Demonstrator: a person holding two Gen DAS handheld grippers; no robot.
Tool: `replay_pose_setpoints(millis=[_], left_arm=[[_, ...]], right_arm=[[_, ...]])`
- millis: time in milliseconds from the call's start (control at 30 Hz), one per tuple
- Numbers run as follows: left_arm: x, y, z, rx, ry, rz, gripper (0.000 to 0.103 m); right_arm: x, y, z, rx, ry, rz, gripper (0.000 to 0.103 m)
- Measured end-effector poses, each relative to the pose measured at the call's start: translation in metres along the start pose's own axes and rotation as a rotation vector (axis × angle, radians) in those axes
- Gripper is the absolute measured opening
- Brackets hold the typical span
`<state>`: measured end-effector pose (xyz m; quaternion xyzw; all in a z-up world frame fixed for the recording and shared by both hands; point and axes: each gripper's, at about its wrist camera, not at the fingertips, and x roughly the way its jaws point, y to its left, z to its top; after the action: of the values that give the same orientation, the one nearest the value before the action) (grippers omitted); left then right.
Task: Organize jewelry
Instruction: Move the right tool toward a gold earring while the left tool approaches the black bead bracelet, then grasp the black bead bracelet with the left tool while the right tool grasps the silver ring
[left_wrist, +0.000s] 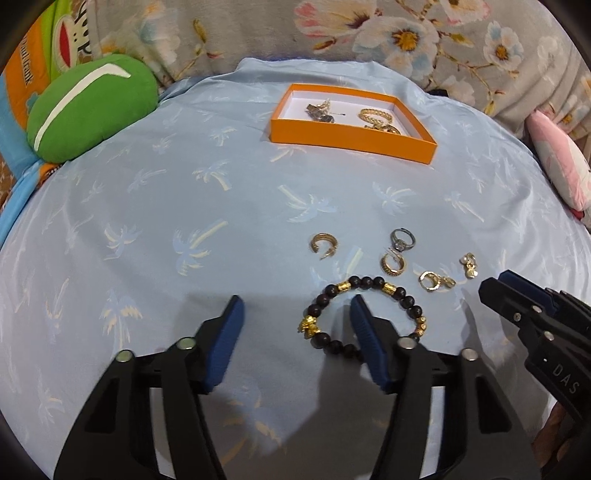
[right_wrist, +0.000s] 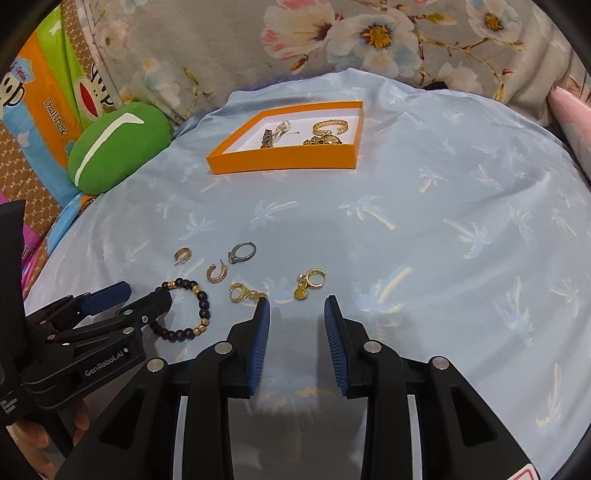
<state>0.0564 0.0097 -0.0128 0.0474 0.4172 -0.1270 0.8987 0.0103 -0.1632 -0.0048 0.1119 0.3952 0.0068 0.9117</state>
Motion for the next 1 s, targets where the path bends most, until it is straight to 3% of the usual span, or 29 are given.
replay_pose_setpoints(millis=[67, 133, 333, 600, 833, 1000], left_arm=[[0.0, -0.002, 0.001, 0.003, -0.005, -0.015, 0.022], [0.0, 0.0, 0.002, -0.007, -0.006, -0.036, 0.01], [0.0, 0.007, 0.003, -0.061, -0.012, -0.1, 0.007], [-0.01, 0.019, 0.006, -0.103, -0.058, -0.119, 0.007], [-0.022, 0.036, 0.015, -0.14, -0.102, -0.098, 0.007], [-0.013, 0.047, 0.014, -0.146, -0.087, -0.049, 0.007]], right_arm=[[0.002, -0.001, 0.001, 0.002, 0.009, -0.001, 0.03], [0.005, -0.002, 0.002, 0.008, 0.018, -0.01, 0.03], [0.014, -0.007, 0.011, 0.03, 0.025, -0.024, 0.03], [0.02, -0.004, 0.02, 0.028, 0.02, -0.015, 0.03], [0.018, 0.001, 0.023, 0.018, -0.004, 0.008, 0.03], [0.024, 0.028, 0.033, -0.05, -0.007, 0.038, 0.029]])
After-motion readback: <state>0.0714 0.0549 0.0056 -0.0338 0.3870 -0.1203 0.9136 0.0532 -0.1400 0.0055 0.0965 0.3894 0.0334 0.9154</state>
